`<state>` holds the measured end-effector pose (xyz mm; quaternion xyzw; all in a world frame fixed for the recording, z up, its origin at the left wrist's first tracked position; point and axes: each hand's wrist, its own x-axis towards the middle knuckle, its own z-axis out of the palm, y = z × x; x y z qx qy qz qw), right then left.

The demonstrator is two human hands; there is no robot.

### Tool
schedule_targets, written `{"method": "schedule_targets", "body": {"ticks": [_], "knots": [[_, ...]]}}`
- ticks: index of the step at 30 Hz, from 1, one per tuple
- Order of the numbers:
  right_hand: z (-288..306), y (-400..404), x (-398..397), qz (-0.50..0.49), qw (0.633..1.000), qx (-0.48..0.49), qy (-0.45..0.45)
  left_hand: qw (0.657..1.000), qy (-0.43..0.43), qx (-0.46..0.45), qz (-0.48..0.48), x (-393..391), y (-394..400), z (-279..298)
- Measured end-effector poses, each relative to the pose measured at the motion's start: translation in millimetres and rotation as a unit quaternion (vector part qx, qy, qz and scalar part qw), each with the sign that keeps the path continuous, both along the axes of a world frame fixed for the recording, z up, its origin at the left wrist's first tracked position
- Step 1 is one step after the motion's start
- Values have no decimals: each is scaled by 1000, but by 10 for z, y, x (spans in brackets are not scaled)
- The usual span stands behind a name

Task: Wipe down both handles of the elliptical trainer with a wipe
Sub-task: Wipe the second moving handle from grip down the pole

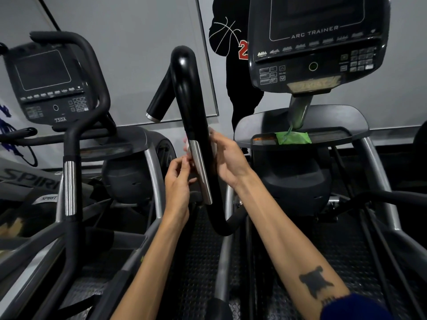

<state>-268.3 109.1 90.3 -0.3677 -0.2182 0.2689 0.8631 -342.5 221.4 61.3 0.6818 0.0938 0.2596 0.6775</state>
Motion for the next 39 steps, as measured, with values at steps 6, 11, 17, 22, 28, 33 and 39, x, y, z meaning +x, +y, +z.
{"method": "schedule_targets", "body": {"ticks": [6,11,17,22,28,33,39], "knots": [[-8,-41,71,38,997,-60,31,998,28,0,58,1,51,0],[20,73,126,88,995,-41,35,997,44,-12,63,-17,67,-8],[98,86,217,100,993,-39,41,996,59,-16,61,-29,86,-17],[-101,4,223,105,989,-104,20,997,62,-15,50,-39,46,-47],[-12,-36,149,113,991,-64,28,997,58,-15,43,-24,-20,-37],[-168,-120,135,130,983,-127,7,995,58,-64,44,3,-38,-15],[-29,-94,138,115,993,-20,0,996,57,-42,49,21,-41,-50]]}}
